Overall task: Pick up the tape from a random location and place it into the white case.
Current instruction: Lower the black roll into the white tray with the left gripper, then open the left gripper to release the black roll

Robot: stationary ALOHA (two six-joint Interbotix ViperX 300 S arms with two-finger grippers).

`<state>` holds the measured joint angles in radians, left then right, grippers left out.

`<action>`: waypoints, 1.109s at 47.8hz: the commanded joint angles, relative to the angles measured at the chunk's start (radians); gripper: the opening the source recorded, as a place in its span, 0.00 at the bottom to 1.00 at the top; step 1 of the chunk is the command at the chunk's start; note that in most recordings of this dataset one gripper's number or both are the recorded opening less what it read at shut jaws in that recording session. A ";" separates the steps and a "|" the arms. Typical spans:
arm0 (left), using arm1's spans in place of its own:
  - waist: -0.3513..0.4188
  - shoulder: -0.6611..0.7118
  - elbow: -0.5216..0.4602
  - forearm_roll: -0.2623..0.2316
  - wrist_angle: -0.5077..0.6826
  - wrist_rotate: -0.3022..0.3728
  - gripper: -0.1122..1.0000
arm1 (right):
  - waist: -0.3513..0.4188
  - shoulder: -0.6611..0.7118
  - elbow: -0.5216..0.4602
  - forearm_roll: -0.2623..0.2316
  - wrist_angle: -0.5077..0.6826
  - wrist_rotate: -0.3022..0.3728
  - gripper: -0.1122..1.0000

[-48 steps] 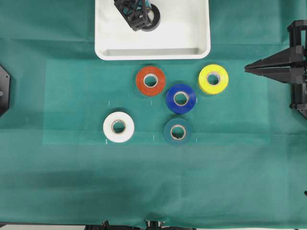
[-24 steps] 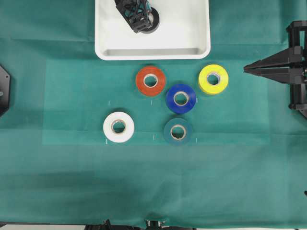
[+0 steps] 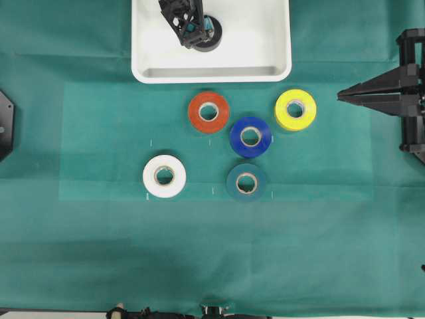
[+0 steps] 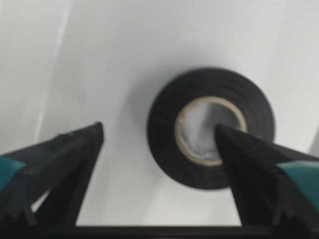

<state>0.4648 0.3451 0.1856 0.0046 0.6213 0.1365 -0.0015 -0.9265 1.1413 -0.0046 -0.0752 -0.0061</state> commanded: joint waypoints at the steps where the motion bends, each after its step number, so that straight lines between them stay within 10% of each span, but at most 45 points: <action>1: 0.002 -0.035 0.009 0.000 0.003 -0.002 0.99 | 0.000 0.005 -0.026 -0.002 -0.005 0.002 0.10; 53: 0.000 -0.272 -0.072 0.002 0.287 0.000 0.98 | 0.000 0.005 -0.031 -0.002 -0.009 0.000 0.10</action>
<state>0.4648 0.1197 0.1258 0.0046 0.8897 0.1381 -0.0015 -0.9281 1.1413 -0.0046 -0.0767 -0.0061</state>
